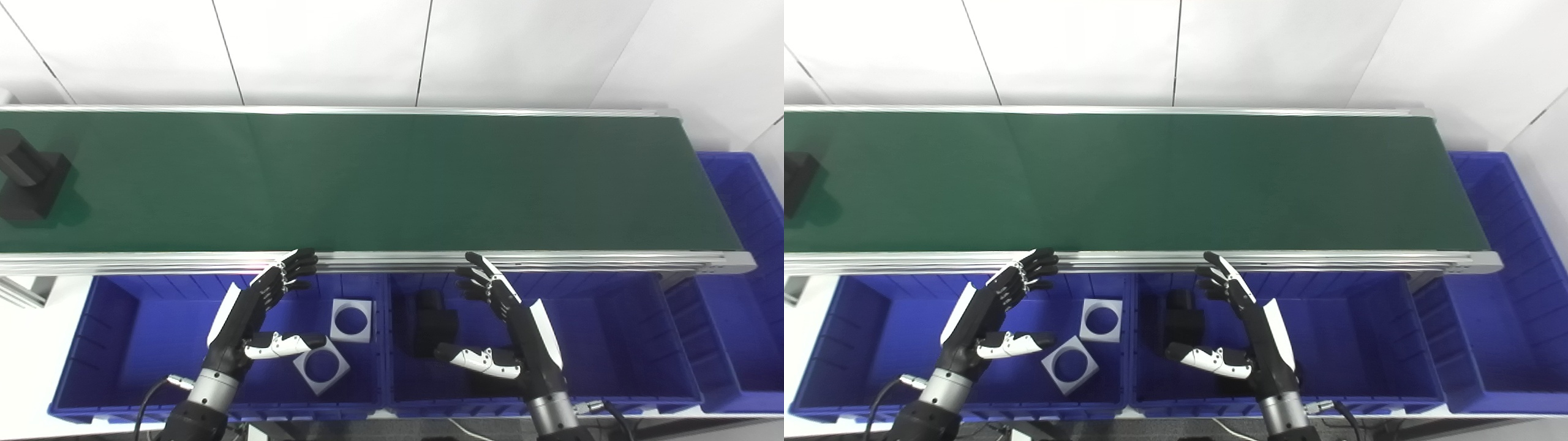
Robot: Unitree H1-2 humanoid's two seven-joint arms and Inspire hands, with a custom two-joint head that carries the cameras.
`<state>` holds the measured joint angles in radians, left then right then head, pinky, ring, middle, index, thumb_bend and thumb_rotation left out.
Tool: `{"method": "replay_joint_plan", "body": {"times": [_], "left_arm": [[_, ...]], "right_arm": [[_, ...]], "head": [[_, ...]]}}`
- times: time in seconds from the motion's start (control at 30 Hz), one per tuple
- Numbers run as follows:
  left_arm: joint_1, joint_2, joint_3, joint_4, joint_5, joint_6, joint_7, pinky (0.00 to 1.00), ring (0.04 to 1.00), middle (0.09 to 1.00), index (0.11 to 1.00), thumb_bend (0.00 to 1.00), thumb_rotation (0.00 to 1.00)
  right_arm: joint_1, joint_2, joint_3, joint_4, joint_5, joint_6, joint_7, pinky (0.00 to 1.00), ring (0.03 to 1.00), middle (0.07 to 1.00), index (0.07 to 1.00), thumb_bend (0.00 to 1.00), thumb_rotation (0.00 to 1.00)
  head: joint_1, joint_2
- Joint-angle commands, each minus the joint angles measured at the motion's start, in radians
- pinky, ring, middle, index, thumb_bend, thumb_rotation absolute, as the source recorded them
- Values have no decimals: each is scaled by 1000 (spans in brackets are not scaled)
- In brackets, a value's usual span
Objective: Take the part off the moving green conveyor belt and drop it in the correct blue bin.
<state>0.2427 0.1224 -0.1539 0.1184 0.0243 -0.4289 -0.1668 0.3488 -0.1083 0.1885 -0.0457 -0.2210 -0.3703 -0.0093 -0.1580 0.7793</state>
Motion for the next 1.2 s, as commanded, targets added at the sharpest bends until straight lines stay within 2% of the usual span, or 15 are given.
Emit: {"method": "replay_joint_plan", "body": {"times": [0.0, 1.17], "left_arm": [[-11, 11, -8, -27, 7, -41, 16, 734, 803, 832, 831, 951, 410], [-17, 40, -56, -25, 12, -41, 78, 730, 803, 833, 834, 945, 410]], "right_arm": [[-6, 6, -3, -24, 2, -37, -2, 736, 775, 827, 908, 826, 380], [-4, 8, -5, -24, -1, -39, -4, 736, 779, 823, 903, 823, 385]], "head": [[1, 1], [3, -3]]}}
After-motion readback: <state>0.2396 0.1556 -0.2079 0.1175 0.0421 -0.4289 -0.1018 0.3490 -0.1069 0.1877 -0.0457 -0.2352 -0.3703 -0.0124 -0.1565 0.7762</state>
